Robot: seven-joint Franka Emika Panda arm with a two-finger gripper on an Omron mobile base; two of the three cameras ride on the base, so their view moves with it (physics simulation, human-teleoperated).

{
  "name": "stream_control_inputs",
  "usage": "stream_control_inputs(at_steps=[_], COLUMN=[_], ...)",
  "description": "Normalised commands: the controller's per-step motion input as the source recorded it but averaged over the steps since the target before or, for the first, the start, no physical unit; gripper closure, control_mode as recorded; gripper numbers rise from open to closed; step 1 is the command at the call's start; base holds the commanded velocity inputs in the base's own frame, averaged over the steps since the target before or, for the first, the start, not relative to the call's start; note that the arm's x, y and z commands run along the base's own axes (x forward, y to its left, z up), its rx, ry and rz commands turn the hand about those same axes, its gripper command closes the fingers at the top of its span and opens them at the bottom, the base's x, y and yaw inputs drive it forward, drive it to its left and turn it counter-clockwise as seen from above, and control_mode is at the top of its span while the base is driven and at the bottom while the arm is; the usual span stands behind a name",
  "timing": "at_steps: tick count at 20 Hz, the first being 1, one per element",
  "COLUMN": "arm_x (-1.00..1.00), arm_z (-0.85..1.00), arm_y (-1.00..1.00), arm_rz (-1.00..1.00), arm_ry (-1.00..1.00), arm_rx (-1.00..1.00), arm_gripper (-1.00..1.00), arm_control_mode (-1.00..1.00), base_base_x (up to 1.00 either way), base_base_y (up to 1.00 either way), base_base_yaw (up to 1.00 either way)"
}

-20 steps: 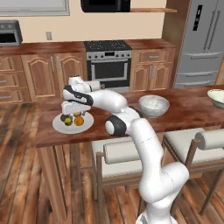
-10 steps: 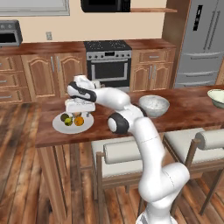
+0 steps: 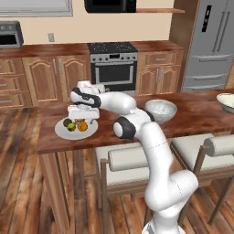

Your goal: Take the fruits from the plate on the dining counter and place two fruits in each bowl.

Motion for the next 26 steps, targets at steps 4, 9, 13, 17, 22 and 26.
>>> stream_control_inputs(at_steps=[4,9,13,17,22,26], arm_x=[0.0,-0.03,-0.21,-0.23,0.04,0.42], arm_z=[-0.39,-0.27,-0.07,-0.28,-0.26,0.0], arm_y=[0.08,0.06,0.0,0.0,0.01,0.15], arm_rz=[-0.06,-0.06,-0.06,-0.03,-0.04,-0.1], arm_ry=[0.0,0.0,0.0,0.0,0.0,0.0], arm_rx=[-0.03,-0.02,0.0,0.0,0.0,0.0], arm_gripper=[-1.0,-1.0,-1.0,-1.0,-1.0,-1.0], arm_control_mode=[-1.0,-1.0,-1.0,-1.0,-1.0,-1.0], base_base_x=[0.0,0.0,0.0,0.0,0.0,0.0], base_base_y=[0.0,0.0,0.0,0.0,0.0,0.0], base_base_yaw=[0.0,0.0,0.0,0.0,0.0,0.0])
